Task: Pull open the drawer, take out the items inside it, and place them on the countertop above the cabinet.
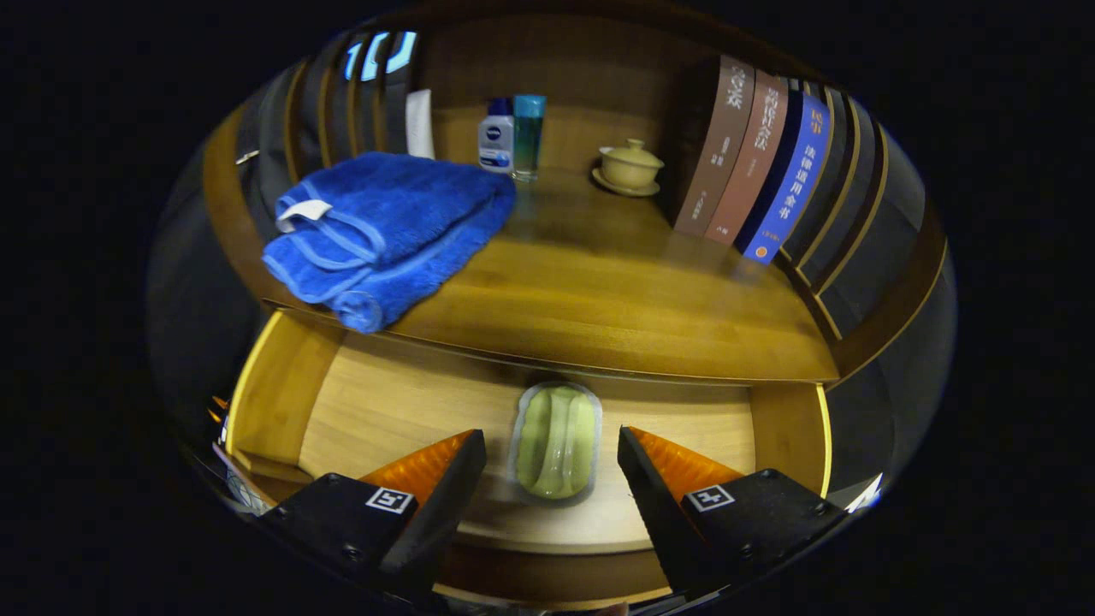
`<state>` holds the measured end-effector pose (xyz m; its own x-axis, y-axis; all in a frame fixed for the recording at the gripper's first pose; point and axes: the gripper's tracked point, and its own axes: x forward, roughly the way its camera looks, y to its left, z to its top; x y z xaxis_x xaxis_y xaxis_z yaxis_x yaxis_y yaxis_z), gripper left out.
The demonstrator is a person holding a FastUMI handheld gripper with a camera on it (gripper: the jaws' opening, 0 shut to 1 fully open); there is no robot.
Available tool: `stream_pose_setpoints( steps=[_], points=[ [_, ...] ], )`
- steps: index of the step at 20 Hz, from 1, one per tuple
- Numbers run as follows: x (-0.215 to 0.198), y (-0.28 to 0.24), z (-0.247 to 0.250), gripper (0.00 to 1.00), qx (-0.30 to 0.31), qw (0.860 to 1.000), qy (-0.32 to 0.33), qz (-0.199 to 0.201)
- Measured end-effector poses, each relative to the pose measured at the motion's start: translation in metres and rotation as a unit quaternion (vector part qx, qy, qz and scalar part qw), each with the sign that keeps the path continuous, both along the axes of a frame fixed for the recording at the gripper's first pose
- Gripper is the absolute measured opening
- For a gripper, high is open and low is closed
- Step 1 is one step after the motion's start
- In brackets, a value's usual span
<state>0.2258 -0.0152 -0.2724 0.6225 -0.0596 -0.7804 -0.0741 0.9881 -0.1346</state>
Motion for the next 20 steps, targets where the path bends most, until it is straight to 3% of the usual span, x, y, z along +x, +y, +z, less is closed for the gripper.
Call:
stream_pose_setpoints(
  steps=[2, 7, 11, 13, 14, 20],
  points=[
    [0.005, -0.005, -0.014, 1.0, 0.006, 1.0, 0.013, -0.018],
    [0.009, -0.008, -0.044, 0.78, 0.034, 0.997, 0.046, -0.042],
    [0.006, -0.009, -0.048, 0.34, 0.06, 0.995, 0.057, -0.054],
    [0.004, -0.009, -0.045, 0.33, 0.087, 0.991, 0.059, -0.078],
    [0.001, -0.004, -0.045, 0.17, 0.116, 0.987, 0.066, -0.092],
    [-0.022, 0.002, 0.0, 0.17, 0.139, 0.985, 0.067, -0.075]
  ],
)
